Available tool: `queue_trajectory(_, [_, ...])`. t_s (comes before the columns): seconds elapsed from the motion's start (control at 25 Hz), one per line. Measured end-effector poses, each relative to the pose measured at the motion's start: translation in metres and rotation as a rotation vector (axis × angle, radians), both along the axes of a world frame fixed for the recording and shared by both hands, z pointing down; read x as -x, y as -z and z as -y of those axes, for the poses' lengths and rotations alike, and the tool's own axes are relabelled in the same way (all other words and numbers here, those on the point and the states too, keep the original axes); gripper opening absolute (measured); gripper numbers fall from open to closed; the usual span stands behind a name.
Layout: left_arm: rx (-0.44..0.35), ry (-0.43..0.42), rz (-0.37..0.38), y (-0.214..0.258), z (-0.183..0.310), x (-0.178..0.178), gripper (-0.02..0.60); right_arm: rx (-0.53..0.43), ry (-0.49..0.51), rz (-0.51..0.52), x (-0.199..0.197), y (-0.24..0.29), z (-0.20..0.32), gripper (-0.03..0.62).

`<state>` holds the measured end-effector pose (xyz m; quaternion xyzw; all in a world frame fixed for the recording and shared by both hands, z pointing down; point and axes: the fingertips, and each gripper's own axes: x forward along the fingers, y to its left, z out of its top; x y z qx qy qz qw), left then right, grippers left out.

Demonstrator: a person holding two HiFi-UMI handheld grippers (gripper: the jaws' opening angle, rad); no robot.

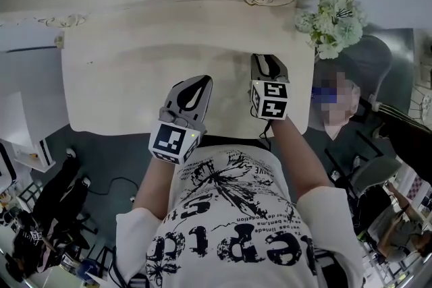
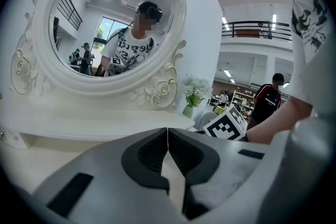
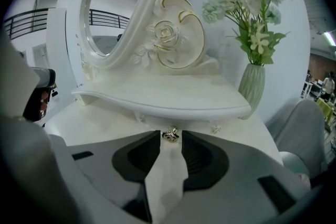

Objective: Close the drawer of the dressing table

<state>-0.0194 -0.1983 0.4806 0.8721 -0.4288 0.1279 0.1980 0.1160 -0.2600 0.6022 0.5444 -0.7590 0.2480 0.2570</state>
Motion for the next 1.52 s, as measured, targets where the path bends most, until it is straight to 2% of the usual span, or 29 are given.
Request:
queue_trajectory(0.28, [-0.04, 0.031, -0.02, 0.022, -0.003, 0.007, 0.02, -0.038, -0.008, 0.074, -0.006, 0.04, -0.026, 0.12])
queue_trajectory(0.36, [-0.06, 0.035, -0.023, 0.031, -0.006, 0.007, 0.02, -0.088, 0.003, 0.099, -0.007, 0.063, -0.031, 0.064])
queue_trajectory(0.44, [-0.084, 0.04, -0.025, 0.041, -0.008, 0.008, 0.02, -0.156, 0.014, 0.112, -0.01, 0.091, -0.035, 0.037])
queue_trajectory(0.68, [-0.144, 0.053, -0.019, 0.071, -0.02, 0.008, 0.02, -0.35, 0.064, 0.106, -0.014, 0.169, -0.047, 0.022])
queue_trajectory(1.08, [-0.261, 0.081, 0.012, 0.119, -0.011, 0.015, 0.02, -0.506, 0.087, 0.163, -0.02, 0.243, -0.057, 0.017])
queue_trajectory(1.28, [-0.277, 0.087, 0.007, 0.131, -0.009, 0.016, 0.02, -0.548, 0.094, 0.191, -0.016, 0.255, -0.061, 0.017])
queue_trajectory(1.52, [-0.263, 0.096, 0.007, 0.13, -0.01, 0.016, 0.02, -0.546, 0.117, 0.211, -0.008, 0.255, -0.066, 0.017])
